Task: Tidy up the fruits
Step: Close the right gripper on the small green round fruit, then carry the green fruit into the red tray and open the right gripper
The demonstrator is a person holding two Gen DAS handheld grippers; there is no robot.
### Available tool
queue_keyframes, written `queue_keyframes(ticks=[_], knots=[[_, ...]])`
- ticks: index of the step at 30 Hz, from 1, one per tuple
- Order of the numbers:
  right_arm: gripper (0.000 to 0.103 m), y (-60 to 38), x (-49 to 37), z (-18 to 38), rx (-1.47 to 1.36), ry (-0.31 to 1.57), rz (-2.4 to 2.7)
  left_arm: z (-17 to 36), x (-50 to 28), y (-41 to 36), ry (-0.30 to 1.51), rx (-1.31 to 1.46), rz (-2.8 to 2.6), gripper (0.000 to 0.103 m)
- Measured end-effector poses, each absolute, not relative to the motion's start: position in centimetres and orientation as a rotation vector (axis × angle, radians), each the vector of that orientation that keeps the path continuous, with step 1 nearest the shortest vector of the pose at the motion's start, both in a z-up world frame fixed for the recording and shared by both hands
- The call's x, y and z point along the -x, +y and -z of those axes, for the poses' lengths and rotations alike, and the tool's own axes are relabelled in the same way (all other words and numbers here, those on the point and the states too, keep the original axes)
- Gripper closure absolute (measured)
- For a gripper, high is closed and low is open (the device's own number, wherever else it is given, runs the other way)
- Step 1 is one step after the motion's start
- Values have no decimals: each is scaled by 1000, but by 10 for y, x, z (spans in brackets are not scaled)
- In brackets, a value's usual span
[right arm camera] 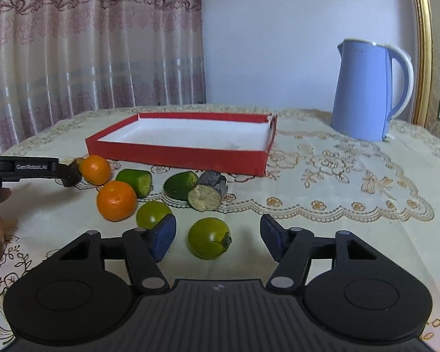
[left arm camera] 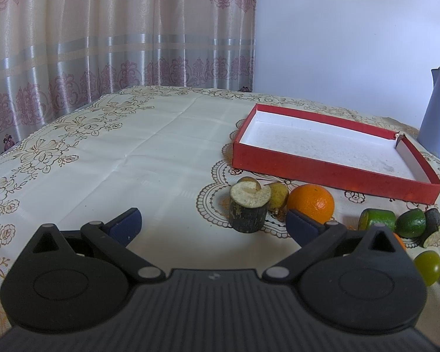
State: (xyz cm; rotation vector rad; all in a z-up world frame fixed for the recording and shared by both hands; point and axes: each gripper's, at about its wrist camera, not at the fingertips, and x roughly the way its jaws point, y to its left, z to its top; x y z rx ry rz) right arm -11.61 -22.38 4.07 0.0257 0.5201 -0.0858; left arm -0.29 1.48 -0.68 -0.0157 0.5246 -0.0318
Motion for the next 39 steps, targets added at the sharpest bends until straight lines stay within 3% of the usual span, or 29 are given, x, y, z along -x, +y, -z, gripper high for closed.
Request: queue_keyframes(ticks=[4, 11, 15, 23, 29, 39], knots=[[55, -225, 108, -38, -14, 554, 75, 8, 2, 14, 526, 15, 33, 0], [62, -221, 99, -36, 0, 587, 38, 9, 2, 14, 526, 14, 34, 0], [71, -218, 96, -35, 2, 596, 16, 9, 2, 14, 525, 15, 33, 0], [72, -220, 100, -38, -11, 568, 26, 9, 2, 13, 526, 16, 34, 0], [72, -229, 97, -71, -10, 477, 40, 9, 2, 13, 527, 14, 34, 0], [72, -258, 1, -101, -10, 470, 63, 11, 2, 12, 529, 17, 38, 0]])
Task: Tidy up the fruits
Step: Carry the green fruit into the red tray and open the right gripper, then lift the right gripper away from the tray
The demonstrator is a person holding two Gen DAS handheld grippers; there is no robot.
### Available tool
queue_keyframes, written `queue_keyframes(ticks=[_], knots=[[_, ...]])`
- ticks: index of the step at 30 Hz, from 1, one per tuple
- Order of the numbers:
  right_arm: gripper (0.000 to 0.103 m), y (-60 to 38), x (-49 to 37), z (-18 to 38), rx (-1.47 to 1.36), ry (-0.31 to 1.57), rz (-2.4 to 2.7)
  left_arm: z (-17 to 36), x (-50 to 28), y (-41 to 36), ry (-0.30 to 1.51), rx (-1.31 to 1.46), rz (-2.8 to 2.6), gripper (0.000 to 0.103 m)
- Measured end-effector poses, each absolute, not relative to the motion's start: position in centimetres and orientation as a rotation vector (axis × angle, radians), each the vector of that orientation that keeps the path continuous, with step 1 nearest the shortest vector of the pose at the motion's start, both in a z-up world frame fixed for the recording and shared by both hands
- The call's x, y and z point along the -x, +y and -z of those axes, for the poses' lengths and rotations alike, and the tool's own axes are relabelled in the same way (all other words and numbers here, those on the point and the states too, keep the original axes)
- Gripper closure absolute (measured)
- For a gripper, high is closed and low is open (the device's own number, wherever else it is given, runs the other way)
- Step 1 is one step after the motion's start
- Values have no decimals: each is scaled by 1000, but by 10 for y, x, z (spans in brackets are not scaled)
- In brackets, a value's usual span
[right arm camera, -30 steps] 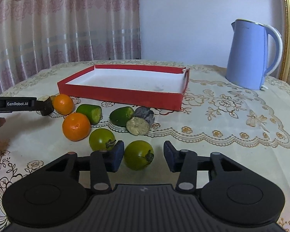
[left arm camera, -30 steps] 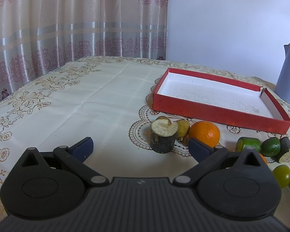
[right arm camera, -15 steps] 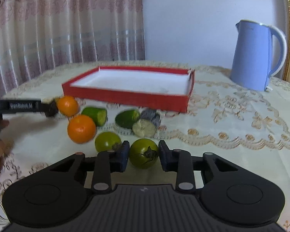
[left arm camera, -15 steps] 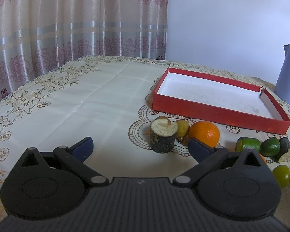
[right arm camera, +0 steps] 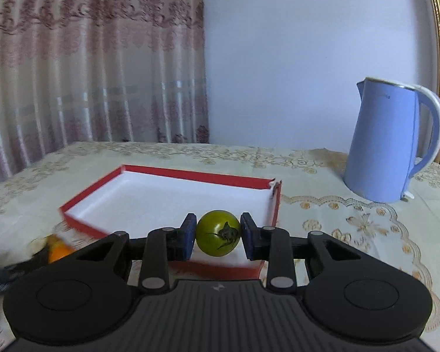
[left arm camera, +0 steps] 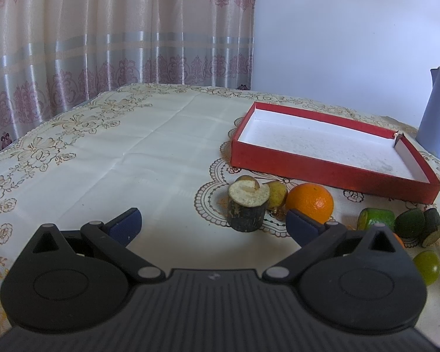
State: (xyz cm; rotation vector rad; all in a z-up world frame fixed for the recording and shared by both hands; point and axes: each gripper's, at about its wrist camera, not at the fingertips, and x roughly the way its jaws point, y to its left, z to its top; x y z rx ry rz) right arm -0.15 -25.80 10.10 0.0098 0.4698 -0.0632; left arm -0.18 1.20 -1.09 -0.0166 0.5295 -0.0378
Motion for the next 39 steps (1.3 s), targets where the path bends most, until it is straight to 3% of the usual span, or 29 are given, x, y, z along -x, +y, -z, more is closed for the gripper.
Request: queue_keyframes(ticks=[11, 20, 22, 29, 31, 32, 39], knots=[[72, -281, -77, -67, -61, 572, 124, 10, -1, 14, 539, 24, 54, 0], [70, -293, -89, -50, -102, 596, 148, 9, -3, 13, 542, 23, 58, 0], [60, -293, -87, -53, -97, 589, 150, 9, -2, 13, 543, 22, 59, 0], [54, -301, -51, -79, -174, 458, 136, 8, 1, 13, 522, 21, 60, 0], [33, -308, -29, -87, -198, 409, 135, 7, 3, 13, 506, 19, 58, 0], [31, -311, -17, -90, -198, 382, 138, 6, 4, 13, 501, 16, 61, 0], [30, -340, 38, -82, -201, 298, 198, -3, 27, -1, 381, -43, 111, 0]])
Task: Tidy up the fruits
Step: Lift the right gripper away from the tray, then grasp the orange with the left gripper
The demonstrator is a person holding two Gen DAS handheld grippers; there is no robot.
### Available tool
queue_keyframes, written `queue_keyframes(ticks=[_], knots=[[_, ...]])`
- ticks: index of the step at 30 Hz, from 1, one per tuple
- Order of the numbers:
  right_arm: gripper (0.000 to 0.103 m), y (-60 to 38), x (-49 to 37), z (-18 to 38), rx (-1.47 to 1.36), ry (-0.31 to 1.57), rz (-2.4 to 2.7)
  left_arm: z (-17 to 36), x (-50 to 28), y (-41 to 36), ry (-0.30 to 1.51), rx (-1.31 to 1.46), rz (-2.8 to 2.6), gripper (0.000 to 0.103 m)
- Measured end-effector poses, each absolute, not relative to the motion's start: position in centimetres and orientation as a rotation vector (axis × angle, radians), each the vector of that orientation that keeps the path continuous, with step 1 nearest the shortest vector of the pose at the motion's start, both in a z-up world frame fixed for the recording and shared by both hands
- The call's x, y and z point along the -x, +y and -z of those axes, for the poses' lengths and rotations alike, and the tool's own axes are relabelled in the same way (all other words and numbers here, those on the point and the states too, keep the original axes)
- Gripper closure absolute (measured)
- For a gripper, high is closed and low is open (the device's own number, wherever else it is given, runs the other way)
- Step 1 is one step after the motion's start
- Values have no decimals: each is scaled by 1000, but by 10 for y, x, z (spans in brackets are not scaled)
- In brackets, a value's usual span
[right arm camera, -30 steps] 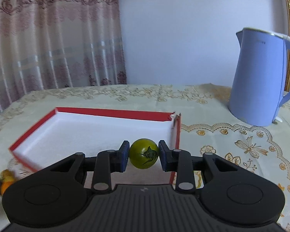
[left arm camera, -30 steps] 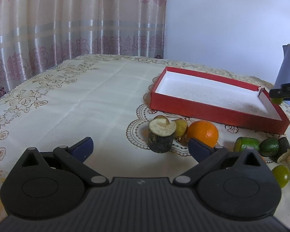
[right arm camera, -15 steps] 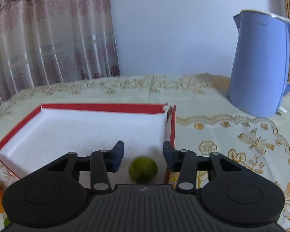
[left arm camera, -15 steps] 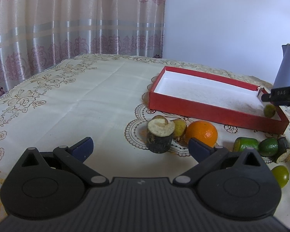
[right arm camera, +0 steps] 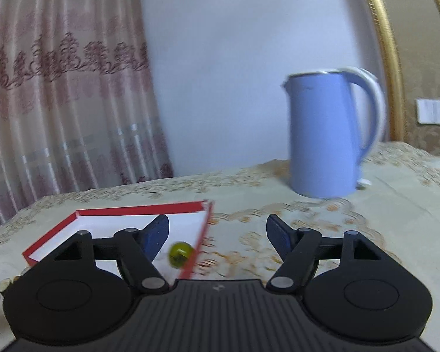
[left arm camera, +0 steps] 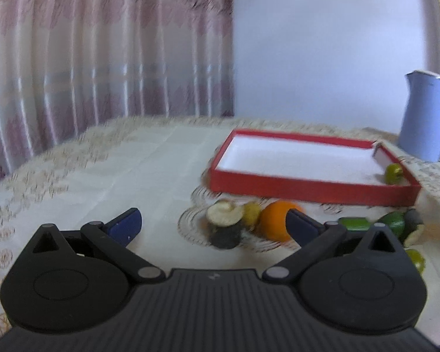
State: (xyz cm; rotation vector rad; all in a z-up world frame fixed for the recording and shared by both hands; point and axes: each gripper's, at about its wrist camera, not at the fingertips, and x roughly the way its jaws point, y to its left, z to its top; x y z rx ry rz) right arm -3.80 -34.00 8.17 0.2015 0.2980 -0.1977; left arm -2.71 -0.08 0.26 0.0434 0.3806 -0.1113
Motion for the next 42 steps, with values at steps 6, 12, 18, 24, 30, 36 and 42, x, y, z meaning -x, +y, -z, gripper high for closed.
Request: queue_keyframes(ticks=[6, 12, 18, 24, 30, 36, 42], knots=[[30, -357, 38, -71, -260, 312, 189, -7, 47, -36, 352, -161, 166, 0], [30, -362, 47, -73, -280, 282, 161, -5, 50, -57, 373, -221, 220, 0], [30, -363, 50, -75, -297, 261, 141, -3, 47, -68, 397, -235, 245, 0], [30, -363, 51, -76, -308, 257, 129, 5, 43, -86, 448, -267, 326, 0], [30, -364, 52, -77, -318, 253, 117, 11, 27, -89, 515, -252, 350, 0], [30, -363, 53, -77, -321, 249, 103, 14, 14, -86, 581, -218, 340, 0], [30, -363, 53, -77, -320, 249, 104, 15, 12, -87, 595, -209, 353, 7]])
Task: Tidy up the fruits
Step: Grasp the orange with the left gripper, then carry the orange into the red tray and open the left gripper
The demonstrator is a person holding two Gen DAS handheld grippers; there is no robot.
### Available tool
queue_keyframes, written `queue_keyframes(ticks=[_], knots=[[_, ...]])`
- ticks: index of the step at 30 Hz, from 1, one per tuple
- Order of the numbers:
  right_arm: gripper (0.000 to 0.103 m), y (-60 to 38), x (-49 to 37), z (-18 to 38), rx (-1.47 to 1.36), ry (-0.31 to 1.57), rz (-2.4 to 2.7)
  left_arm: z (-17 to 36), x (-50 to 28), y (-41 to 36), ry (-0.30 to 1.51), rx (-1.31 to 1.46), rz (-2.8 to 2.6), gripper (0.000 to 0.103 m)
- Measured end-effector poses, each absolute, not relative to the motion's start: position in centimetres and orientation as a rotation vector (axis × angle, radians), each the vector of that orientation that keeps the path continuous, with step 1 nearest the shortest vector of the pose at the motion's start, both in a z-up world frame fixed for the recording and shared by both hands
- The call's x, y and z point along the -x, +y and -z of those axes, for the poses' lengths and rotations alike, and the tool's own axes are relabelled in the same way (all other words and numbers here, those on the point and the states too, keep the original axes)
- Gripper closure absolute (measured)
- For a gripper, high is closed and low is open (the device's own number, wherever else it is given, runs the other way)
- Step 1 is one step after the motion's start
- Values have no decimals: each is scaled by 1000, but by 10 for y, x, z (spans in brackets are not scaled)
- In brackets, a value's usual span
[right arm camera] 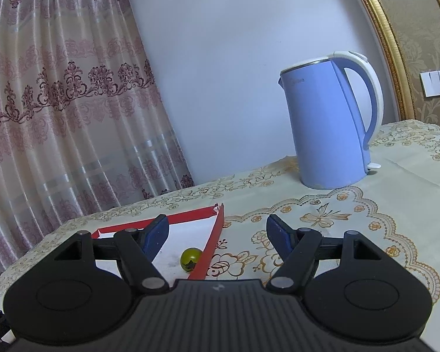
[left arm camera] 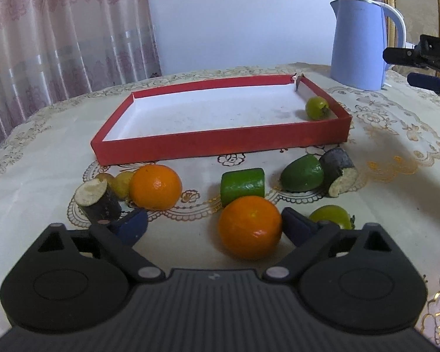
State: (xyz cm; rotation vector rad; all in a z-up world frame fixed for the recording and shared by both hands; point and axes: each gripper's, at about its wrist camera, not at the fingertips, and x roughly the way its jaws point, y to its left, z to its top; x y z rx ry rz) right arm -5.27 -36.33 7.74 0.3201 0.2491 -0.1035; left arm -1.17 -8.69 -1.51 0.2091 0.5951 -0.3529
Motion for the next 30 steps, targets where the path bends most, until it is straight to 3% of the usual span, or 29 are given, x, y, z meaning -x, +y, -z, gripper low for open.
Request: queue_keyframes(ticks=[5, 12, 22, 30], knots=[[30, -365, 53, -77, -318, 250, 114, 14, 15, -85, 580, -192, 378, 23], [30, -365, 49, -74, -310, 264, 127, 12, 19, -84, 571, -160, 444, 61], [29, -365, 49, -73, -308, 253, 131, 6, 24, -78, 561, -138, 403, 63], [29, -366, 50, -72, -307, 250, 138, -29, 25, -69, 477, -139, 287, 63]])
